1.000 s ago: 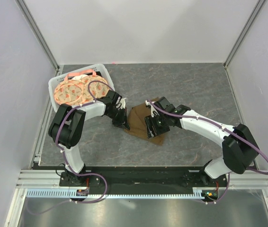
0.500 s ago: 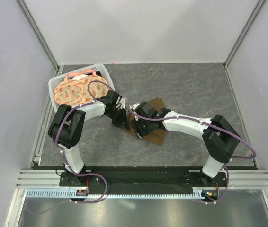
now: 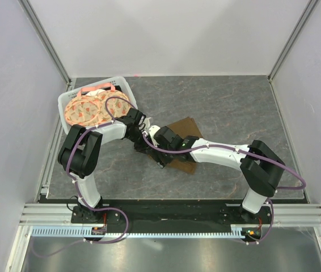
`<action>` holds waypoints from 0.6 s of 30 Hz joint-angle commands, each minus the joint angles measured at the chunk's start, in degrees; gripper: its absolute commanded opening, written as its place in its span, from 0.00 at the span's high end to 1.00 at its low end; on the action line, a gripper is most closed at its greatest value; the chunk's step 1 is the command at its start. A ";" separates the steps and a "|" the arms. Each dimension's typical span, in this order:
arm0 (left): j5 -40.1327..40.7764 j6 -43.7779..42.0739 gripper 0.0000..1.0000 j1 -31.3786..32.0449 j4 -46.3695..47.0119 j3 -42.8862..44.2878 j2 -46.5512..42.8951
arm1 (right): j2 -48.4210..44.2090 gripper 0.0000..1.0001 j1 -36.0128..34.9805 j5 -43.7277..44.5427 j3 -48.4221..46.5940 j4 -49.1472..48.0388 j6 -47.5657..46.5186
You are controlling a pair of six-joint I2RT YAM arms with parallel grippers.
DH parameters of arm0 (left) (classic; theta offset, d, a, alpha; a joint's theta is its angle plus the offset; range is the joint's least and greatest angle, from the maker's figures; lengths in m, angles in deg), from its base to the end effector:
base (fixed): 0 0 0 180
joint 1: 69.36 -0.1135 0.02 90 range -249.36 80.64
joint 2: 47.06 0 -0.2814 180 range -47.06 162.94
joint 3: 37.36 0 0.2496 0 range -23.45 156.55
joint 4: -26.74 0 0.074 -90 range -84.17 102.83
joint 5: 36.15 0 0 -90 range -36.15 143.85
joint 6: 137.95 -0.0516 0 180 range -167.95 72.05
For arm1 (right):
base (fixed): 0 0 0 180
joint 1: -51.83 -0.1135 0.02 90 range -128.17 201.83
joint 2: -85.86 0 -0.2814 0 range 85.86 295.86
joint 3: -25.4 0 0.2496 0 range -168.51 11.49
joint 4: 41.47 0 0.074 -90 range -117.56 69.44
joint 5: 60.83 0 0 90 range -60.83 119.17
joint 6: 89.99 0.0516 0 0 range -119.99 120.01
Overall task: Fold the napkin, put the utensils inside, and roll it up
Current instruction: Roll the napkin with the utensil
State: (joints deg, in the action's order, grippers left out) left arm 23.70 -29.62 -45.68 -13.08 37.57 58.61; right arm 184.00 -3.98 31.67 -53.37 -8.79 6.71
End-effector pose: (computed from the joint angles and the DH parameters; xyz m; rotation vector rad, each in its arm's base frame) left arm 0.3101 -0.1643 0.1450 0.2672 2.8710 -0.9011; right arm 0.2112 0.3069 0.2103 -1.0317 2.3036 0.4032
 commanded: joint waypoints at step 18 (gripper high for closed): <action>0.36 -2.16 0.98 -0.39 -1.42 1.12 -1.69 | 6.18 0.28 3.69 -3.89 -2.55 -6.63 -7.65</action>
State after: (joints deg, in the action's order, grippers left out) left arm 23.70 -29.62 -45.68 -13.34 37.57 58.61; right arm 190.63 -0.66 30.03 -54.18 -13.52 1.95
